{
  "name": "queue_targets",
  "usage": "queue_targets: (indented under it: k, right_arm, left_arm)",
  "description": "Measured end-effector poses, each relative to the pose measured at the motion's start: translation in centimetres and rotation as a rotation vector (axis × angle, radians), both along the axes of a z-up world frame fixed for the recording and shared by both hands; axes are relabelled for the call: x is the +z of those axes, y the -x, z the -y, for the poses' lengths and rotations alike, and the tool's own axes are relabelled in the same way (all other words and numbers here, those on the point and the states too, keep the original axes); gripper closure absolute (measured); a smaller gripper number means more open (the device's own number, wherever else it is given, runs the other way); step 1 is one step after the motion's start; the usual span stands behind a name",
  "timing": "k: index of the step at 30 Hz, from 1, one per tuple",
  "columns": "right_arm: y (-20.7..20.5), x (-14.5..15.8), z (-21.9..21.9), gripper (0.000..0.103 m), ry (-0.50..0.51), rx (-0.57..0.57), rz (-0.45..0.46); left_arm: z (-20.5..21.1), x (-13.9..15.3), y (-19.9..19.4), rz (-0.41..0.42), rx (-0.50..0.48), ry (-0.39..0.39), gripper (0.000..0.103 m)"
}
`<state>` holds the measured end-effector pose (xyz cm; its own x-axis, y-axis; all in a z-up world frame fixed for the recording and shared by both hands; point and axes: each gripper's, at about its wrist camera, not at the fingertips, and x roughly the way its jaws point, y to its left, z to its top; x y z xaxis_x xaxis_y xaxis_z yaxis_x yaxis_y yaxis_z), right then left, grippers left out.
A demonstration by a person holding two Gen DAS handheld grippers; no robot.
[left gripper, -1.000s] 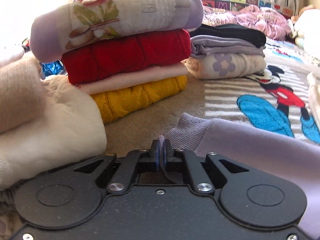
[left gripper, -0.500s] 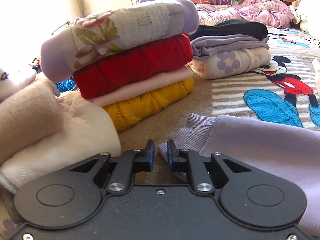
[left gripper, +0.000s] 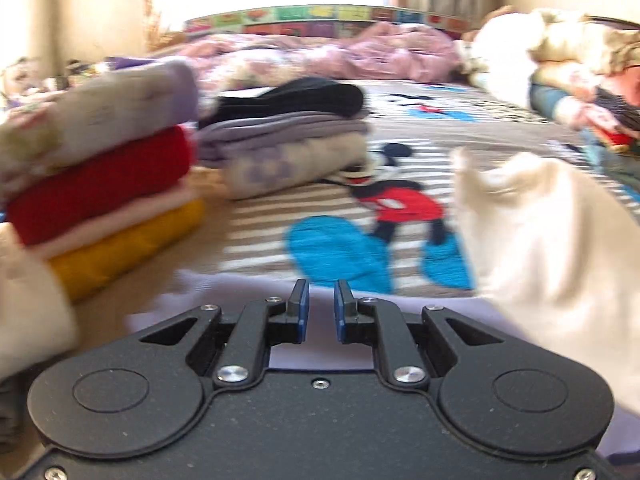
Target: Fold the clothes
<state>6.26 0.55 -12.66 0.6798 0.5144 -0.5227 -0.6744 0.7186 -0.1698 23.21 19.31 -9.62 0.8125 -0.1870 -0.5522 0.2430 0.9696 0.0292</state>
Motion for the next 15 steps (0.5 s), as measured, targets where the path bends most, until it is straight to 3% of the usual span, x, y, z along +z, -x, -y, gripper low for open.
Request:
queue_targets:
  k: [3,8,12,15]
  right_arm:
    - [0.2,-0.6,-0.3,0.069,-0.009,0.011,-0.014]
    - [0.5,-1.1,-0.2,0.068,-0.043,0.003,-0.033]
    - [0.8,-1.2,-0.2,0.068,-0.055,0.003,-0.033]
    - [0.9,-1.2,-0.1,0.068,-0.063,0.005,-0.033]
  left_arm:
    - [1.7,-0.4,-1.0,-0.038,-0.050,-0.019,0.092]
    - [2.0,-1.8,-2.6,-0.063,0.017,-0.076,0.092]
    - [-0.6,-1.1,-3.3,-0.028,0.117,0.024,0.092]
    - [-2.7,0.5,-2.0,-0.002,0.118,0.107,0.092]
